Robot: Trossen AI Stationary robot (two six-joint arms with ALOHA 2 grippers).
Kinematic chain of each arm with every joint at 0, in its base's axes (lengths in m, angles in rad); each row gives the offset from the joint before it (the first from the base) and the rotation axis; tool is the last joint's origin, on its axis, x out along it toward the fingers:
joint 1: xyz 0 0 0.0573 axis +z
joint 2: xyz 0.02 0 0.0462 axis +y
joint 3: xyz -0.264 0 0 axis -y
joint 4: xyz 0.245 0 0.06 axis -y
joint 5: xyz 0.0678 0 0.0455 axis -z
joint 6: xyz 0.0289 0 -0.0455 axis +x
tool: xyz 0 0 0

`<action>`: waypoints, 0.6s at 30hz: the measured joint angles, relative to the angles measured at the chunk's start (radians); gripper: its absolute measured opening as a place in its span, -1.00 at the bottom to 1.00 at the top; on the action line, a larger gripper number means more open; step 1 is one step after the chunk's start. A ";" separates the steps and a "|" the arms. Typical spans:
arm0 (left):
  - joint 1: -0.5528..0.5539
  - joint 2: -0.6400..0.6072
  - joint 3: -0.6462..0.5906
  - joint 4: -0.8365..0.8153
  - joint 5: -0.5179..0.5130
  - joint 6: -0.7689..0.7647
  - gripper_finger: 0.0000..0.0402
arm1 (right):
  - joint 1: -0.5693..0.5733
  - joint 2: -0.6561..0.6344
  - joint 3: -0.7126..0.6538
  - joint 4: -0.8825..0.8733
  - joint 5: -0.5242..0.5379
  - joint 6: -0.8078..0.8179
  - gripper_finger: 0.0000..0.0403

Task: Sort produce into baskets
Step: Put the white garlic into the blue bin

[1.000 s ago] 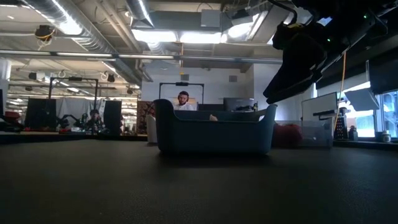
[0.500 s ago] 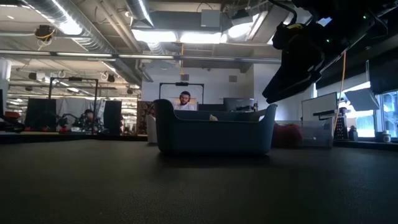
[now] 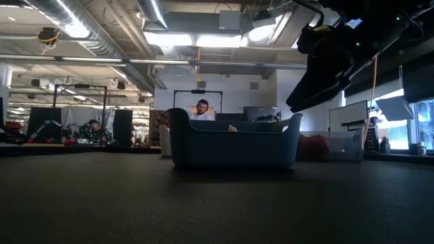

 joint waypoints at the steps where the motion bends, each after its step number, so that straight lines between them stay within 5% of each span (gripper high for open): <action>1: -0.001 0.000 -0.005 0.017 -0.002 0.000 -0.40 | 0.000 0.000 0.000 0.000 0.000 0.000 0.87; 18: -0.002 0.000 -0.017 0.047 -0.069 0.033 -0.95 | 0.000 0.000 0.000 0.000 0.005 0.000 0.87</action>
